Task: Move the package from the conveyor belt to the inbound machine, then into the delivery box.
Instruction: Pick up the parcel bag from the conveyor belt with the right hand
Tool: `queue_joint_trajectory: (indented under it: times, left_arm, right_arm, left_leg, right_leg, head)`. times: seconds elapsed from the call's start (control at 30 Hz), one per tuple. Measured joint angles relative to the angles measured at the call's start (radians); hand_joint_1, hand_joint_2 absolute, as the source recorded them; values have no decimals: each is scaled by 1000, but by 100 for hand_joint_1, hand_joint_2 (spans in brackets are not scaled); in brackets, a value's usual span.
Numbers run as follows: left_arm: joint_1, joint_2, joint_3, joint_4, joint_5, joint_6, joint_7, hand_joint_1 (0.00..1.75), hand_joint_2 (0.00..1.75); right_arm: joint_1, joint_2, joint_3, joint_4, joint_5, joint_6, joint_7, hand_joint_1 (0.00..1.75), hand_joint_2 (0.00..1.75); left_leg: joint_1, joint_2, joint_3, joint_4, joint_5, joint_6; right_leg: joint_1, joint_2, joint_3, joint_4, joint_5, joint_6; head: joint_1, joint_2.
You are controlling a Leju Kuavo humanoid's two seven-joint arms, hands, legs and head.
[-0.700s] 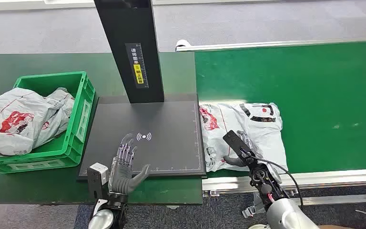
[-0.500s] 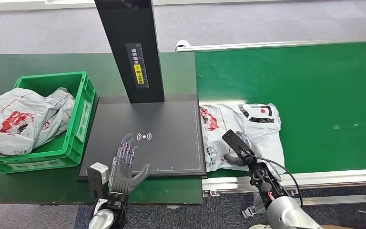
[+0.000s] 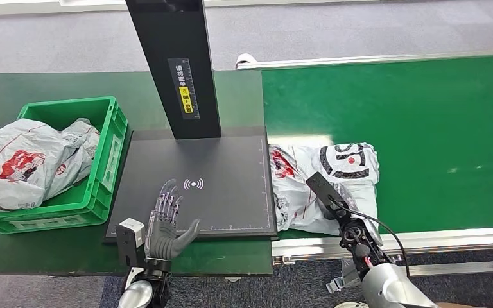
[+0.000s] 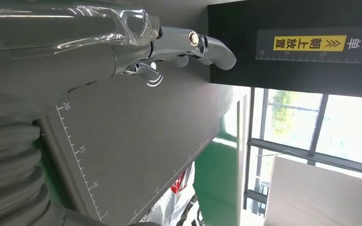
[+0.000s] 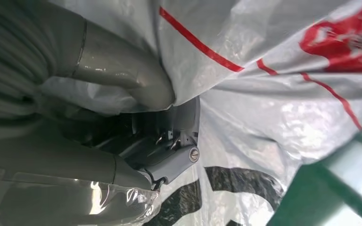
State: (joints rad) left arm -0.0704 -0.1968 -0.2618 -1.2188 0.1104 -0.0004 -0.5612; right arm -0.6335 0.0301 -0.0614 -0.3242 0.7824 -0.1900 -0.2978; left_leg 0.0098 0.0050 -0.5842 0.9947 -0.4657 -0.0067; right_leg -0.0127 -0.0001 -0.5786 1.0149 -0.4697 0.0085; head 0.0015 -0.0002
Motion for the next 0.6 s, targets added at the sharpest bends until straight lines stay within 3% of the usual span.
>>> queue_joint_trajectory:
  times: [0.17,0.43,0.6]
  left_arm:
    - [5,4,3,-19,-2,14,1,0,175]
    - [14,6,4,-38,-7,17,2,0,175]
    - [23,12,17,-68,-36,38,2,0,175]
  right_arm:
    - [38,12,-72,-20,-108,10,-111,175,175]
    - [60,22,-119,-42,-135,18,-137,175,175]
    - [153,48,-157,-188,-294,132,-243,175,175]
  left_leg:
    - [0,0,-1,0,0,0]
    - [0,0,-1,0,0,0]
    - [0,-2,-2,0,0,0]
  right_leg:
    - [0,0,0,0,0,0]
    - [0,0,0,0,0,0]
    - [0,0,-1,0,0,0]
  head:
    - [0,0]
    - [0,0]
    - [0,0]
